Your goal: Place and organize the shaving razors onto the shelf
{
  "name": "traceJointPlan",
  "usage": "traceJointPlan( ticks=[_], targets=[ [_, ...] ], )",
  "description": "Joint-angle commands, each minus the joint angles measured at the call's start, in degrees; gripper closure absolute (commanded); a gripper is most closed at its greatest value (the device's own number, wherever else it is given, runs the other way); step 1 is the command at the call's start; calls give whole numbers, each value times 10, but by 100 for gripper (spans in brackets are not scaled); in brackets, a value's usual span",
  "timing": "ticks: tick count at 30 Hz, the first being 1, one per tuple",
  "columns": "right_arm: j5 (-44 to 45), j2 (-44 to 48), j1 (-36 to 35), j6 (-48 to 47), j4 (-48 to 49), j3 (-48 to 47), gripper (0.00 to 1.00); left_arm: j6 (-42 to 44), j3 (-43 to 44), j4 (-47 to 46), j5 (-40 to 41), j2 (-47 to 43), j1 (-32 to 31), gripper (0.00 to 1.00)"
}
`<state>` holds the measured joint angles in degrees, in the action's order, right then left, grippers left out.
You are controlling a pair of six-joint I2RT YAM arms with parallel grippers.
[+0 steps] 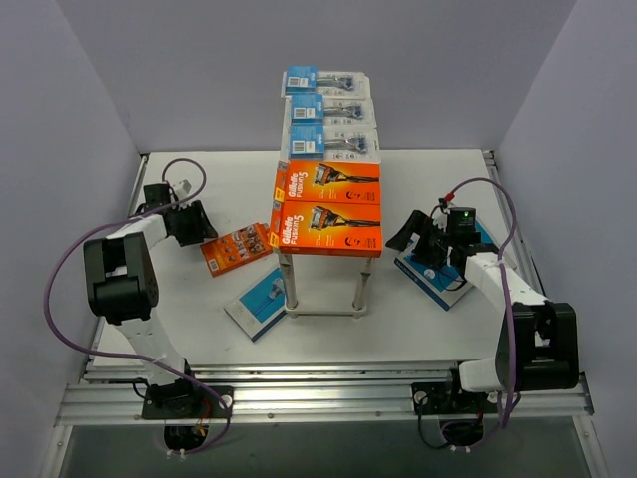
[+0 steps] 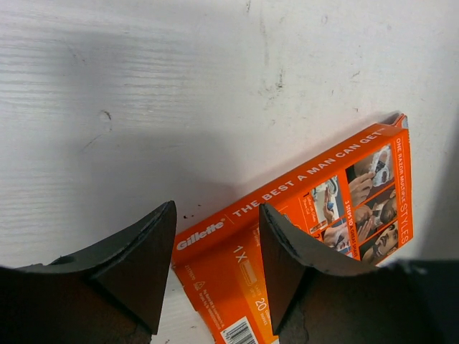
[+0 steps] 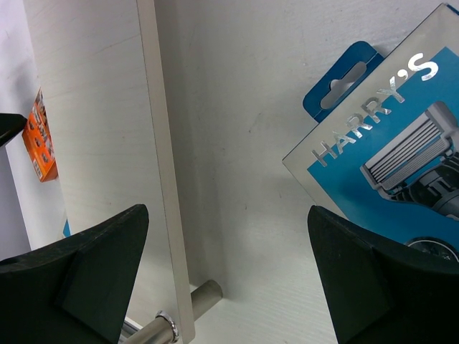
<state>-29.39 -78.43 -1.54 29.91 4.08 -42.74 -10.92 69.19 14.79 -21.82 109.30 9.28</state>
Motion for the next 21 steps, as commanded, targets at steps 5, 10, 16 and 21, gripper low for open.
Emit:
traceJointPlan(
  ticks=[5,10,16,21],
  targets=[
    [3,7,-2,-10,7,8,12,-5,-10,-34,-7,-51,-5,41],
    [1,6,-2,-10,9,9,12,13,9,-22,41,-54,-41,28],
    [1,4,-3,-9,13,13,12,35,80,21,120,-19,-108,25],
    [3,1,-2,-10,12,13,12,30,142,52,118,14,-133,25]
  ],
)
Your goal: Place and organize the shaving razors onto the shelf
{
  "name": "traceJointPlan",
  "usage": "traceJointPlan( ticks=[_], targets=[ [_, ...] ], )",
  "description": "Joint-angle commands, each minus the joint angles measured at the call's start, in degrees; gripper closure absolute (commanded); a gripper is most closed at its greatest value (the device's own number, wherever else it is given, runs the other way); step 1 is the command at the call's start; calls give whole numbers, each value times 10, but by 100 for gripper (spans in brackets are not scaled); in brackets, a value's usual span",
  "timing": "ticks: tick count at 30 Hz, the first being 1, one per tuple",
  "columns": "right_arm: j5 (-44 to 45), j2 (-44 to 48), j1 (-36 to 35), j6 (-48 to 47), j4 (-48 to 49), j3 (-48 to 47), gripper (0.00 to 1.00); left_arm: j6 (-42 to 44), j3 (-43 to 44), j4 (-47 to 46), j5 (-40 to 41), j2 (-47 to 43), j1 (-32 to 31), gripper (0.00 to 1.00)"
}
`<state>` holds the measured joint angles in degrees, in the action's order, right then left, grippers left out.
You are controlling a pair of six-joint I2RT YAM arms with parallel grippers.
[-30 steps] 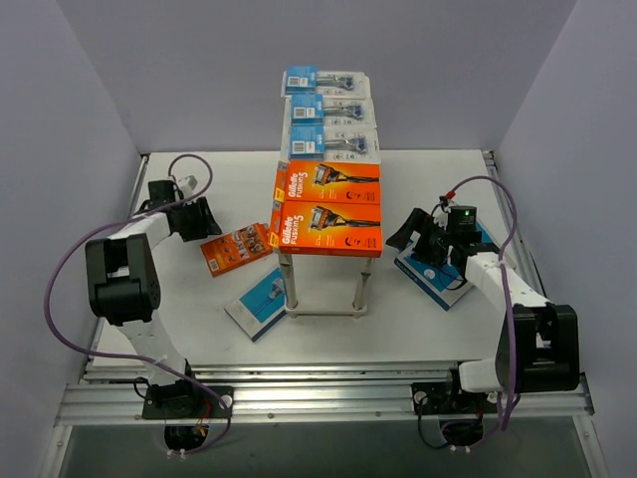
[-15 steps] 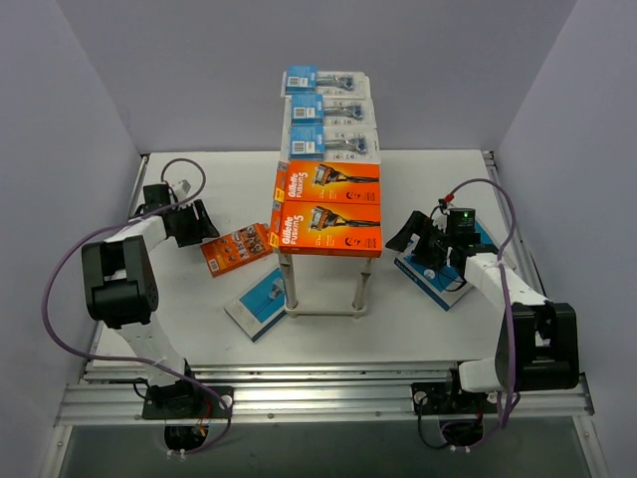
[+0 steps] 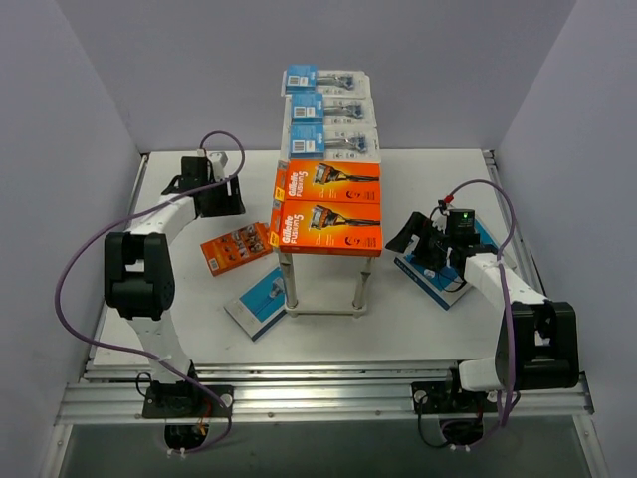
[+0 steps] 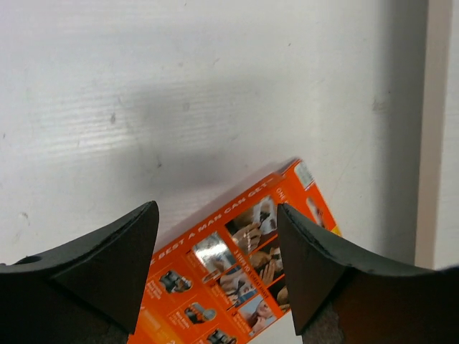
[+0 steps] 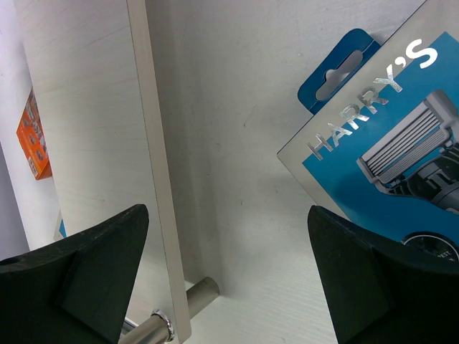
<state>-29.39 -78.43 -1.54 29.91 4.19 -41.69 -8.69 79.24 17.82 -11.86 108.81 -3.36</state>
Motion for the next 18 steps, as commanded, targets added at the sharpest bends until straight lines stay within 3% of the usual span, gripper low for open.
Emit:
traceJointPlan(
  ticks=[1,7,18],
  targets=[
    [3,-1,-3,-10,12,1,12,9,59,27,18,30,-16,25],
    [5,-5,-3,-11,13,2,12,-1,92,51,20,73,-43,24],
    [6,-12,-3,-10,17,6,12,-84,64,12,-33,86,-53,24]
  ],
)
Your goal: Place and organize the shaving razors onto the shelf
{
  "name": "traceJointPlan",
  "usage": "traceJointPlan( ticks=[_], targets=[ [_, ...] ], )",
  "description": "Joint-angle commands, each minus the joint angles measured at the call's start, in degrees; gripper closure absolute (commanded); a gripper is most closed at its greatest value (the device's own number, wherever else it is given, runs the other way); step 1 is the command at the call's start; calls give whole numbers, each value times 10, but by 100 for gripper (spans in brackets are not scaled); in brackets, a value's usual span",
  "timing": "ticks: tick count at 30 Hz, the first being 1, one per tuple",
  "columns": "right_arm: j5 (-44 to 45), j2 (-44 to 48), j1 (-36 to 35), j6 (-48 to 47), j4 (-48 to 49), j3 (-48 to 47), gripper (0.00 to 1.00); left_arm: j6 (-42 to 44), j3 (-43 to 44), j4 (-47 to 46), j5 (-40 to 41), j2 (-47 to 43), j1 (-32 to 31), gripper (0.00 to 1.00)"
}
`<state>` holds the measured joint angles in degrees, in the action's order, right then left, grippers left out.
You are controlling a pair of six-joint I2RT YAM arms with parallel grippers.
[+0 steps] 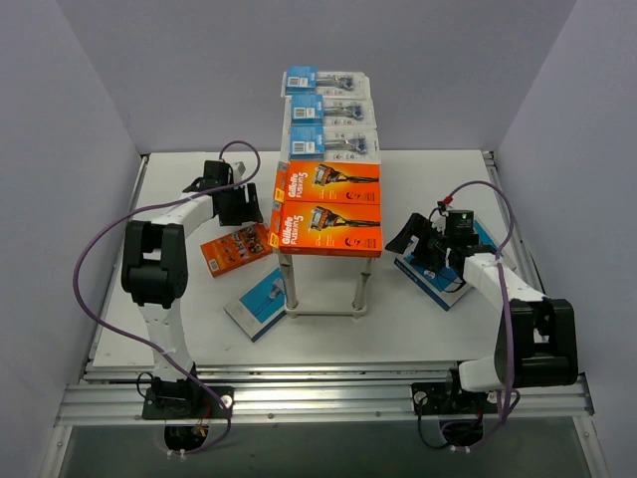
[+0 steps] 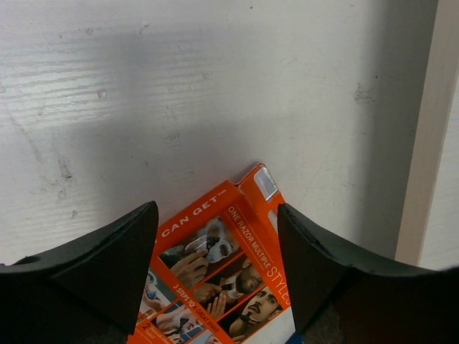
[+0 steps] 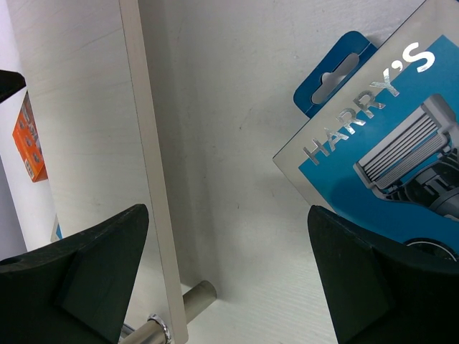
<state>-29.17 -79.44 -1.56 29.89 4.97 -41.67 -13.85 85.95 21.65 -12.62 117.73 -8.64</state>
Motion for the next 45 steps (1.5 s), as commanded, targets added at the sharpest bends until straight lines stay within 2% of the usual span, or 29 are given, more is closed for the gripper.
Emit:
traceJointPlan(
  ticks=[1,9,18,25,31,35,36,41,42,45],
  targets=[
    [4,-2,-4,-10,9,6,12,-38,-6,-32,-28,-3,-1,24],
    [6,1,-5,-11,7,7,12,-12,8,1,3,16,-21,24],
    [8,1,-6,-11,8,7,12,41,5,58,101,27,-28,28],
    [10,2,-7,-11,8,8,12,58,25,103,153,36,-27,46],
    [10,2,-6,-11,9,7,12,57,23,132,174,49,-6,55],
    [10,1,-7,-11,9,7,12,37,11,131,154,48,32,66],
    [10,0,-7,-11,9,6,12,31,11,133,147,48,40,72],
    [11,-2,-7,-11,10,6,12,31,8,139,126,44,82,85],
    [11,-4,-8,-11,10,6,12,29,7,139,109,39,83,91],
    [11,-5,-8,-11,9,4,12,17,3,131,83,27,115,98]
  ],
)
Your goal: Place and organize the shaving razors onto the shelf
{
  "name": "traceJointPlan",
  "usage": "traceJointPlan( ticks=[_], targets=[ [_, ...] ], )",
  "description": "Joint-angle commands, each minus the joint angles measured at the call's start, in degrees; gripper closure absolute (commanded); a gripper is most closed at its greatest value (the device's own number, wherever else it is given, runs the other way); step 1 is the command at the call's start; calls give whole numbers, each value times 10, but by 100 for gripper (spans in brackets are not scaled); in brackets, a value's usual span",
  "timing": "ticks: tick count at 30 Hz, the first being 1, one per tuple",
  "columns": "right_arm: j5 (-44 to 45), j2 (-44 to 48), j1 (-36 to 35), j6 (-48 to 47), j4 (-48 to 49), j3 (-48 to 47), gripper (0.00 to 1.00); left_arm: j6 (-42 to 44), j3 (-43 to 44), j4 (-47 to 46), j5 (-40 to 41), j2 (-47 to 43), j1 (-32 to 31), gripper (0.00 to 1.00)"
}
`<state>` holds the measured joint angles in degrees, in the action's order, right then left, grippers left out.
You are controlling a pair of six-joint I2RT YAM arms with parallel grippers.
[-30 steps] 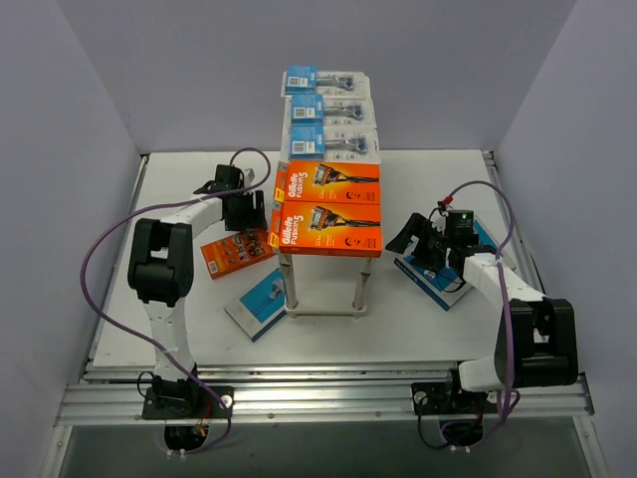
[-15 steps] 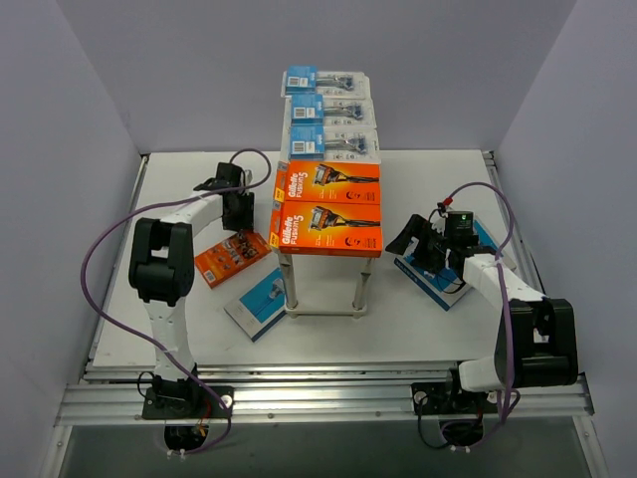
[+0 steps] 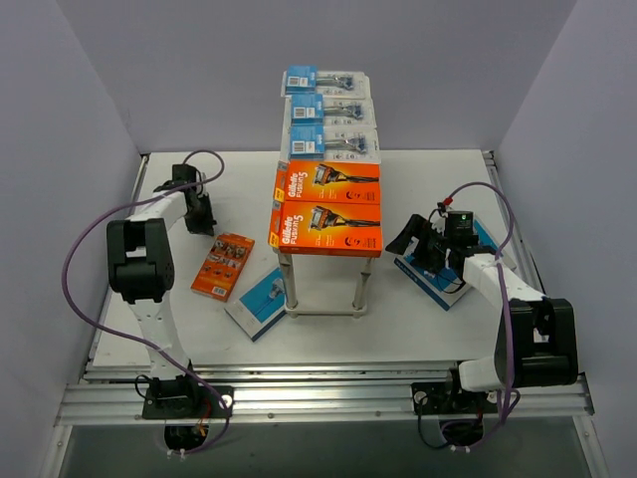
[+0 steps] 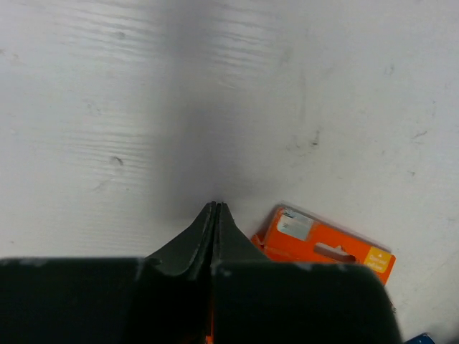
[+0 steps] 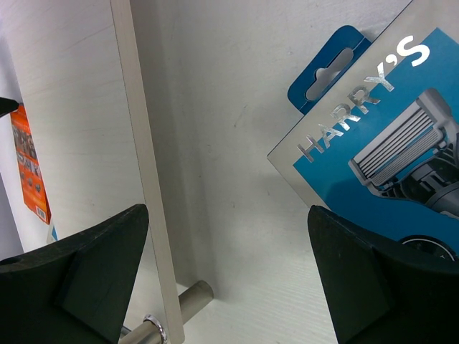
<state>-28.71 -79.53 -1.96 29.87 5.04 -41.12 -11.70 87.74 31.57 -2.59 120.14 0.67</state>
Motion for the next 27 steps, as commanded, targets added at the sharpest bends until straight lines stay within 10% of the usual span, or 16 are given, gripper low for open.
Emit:
traceJointPlan(
  ticks=[1,9,12,15,27],
  targets=[
    [7,-5,-4,-10,8,-2,12,-7,-14,29,-34,1,28,98],
    [8,-5,-4,-10,6,-1,12,-35,-31,-2,-134,-48,73,97],
    [5,-5,-4,-10,5,-1,12,-39,-37,-20,-197,-63,84,57],
    [4,-5,-4,-10,3,-1,12,-32,-38,-21,-217,-71,85,48],
    [8,2,-8,-14,-4,-1,12,-19,-26,-36,-313,7,83,40]
  ],
)
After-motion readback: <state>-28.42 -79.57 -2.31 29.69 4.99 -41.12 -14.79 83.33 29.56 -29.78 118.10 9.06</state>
